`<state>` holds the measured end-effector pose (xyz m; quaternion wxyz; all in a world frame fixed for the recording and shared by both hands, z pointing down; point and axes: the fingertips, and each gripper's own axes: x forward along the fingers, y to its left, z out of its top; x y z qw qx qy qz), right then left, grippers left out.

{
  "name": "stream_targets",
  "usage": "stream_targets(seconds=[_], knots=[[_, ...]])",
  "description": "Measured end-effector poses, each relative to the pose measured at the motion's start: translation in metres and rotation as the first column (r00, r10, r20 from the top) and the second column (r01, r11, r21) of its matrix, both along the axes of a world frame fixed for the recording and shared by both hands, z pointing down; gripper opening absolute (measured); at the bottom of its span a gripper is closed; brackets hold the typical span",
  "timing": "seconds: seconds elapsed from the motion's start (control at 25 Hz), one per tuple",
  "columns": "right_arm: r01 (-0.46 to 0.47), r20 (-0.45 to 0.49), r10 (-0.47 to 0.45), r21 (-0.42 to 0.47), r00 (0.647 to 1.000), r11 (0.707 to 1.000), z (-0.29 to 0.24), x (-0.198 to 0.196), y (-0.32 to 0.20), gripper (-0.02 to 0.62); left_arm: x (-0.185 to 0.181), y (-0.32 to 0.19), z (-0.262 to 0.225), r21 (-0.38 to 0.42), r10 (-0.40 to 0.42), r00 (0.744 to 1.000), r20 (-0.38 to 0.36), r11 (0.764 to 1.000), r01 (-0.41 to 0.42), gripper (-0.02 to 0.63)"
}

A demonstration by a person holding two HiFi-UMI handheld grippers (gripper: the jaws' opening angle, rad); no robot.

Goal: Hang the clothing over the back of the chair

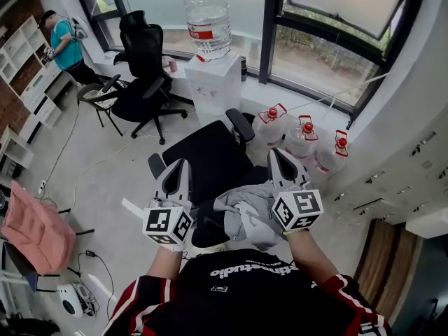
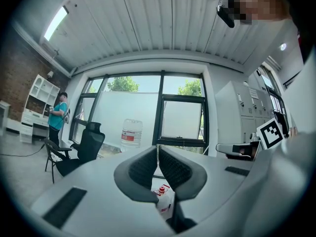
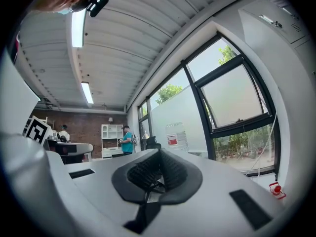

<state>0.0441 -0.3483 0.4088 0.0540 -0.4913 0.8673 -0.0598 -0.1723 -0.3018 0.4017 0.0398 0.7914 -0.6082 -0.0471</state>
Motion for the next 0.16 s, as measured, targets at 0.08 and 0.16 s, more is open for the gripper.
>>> stream_targets(seconds=[0.08,0.16], knots=[[0.012,-0.008,-0.012,0.002,1.0,1.0,-0.0009,-0.0009,0.0003,0.014,0.0012,0.0016,0.0007,-0.001,-0.004,1.0,-0.008,1.0,0.004,0.029],[0.024,-0.016,-0.024,0.004,1.0,1.0,-0.0019,-0.0011,0.0003,0.014,0.0024,0.0033,0.0013,-0.001,-0.008,1.0,-0.02,1.0,0.008,0.029]])
